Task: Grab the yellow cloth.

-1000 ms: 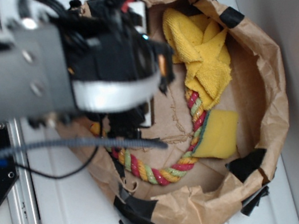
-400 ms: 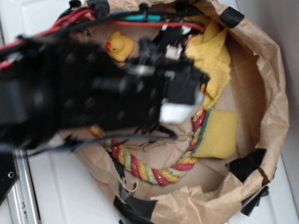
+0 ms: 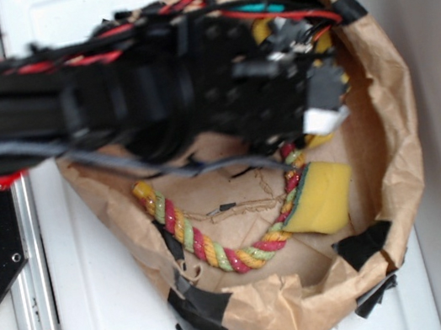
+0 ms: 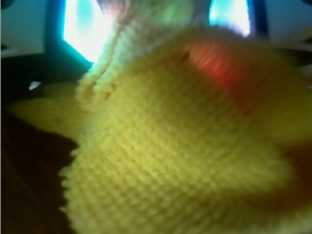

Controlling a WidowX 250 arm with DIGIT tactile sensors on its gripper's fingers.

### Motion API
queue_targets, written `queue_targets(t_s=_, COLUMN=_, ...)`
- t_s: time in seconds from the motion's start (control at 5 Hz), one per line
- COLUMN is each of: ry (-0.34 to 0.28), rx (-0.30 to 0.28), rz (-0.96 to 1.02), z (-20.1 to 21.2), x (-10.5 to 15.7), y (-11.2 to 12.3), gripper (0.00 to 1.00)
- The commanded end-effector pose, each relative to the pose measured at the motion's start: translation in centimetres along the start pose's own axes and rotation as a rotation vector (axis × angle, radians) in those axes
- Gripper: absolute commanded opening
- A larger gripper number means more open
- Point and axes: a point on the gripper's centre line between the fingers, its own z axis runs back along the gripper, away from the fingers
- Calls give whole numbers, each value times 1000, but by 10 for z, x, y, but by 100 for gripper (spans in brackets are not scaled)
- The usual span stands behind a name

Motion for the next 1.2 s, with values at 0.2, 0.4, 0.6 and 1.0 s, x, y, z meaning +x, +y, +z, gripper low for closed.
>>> queue_targets(t_s=0.2, ry=-45, rx=-10, rz=71, z=35, x=1, y=9, gripper=0)
queue_targets(t_s=0.4, ry=-92, rx=-111, rz=82, z=74, x=-3, y=2, gripper=0)
queue_targets(t_s=0.6, ry=-113, rx=-178, rz=93, z=110, x=-4, y=-7, gripper=0)
queue_targets(t_s=1.0, ry=90, rx=-287, rz=346, z=144, x=-3, y=-22, gripper=0)
